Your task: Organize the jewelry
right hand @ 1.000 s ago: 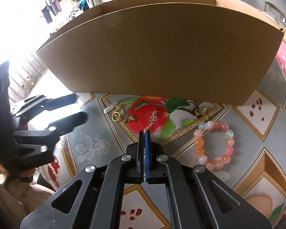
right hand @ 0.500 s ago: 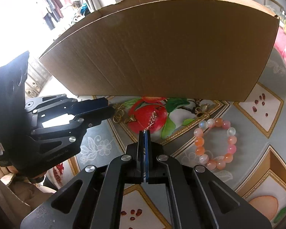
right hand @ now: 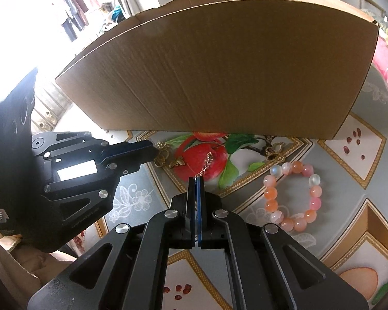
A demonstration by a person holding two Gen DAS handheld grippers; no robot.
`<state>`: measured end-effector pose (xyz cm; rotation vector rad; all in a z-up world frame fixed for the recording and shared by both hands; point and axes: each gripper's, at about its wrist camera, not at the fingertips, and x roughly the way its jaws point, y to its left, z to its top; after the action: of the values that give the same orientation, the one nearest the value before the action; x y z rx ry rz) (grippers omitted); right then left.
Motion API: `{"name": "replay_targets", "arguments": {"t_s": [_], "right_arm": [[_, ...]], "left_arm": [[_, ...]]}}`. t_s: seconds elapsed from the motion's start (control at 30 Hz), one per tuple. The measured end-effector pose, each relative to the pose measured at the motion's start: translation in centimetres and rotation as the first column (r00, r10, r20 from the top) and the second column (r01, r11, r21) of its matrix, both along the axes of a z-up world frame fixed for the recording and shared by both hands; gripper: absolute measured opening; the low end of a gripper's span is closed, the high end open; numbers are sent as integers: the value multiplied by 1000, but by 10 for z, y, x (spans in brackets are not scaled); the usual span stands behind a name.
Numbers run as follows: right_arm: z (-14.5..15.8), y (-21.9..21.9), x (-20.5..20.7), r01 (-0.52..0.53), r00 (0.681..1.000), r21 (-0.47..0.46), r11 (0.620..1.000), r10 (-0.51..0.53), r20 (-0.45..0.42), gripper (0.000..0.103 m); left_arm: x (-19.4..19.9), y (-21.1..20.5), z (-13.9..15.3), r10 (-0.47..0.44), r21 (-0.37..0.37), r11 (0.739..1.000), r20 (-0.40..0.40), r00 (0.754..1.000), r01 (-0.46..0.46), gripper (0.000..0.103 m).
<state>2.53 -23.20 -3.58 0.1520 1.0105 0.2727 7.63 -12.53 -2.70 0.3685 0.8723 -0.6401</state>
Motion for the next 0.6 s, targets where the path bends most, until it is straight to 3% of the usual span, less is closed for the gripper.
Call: {"name": "replay_targets", "arguments": {"t_s": [0.3,0.6], "right_arm": [[3,-3,1,18,1000,16,1000,-18,1,0],[42,-2,-12,4,995,48,999,-9,103,0]], "left_arm": [[-7,17,6,12,-49,999,-15,1000,-12,4],[-19,32,50,21,-134,991,51,998,-14,4]]}}
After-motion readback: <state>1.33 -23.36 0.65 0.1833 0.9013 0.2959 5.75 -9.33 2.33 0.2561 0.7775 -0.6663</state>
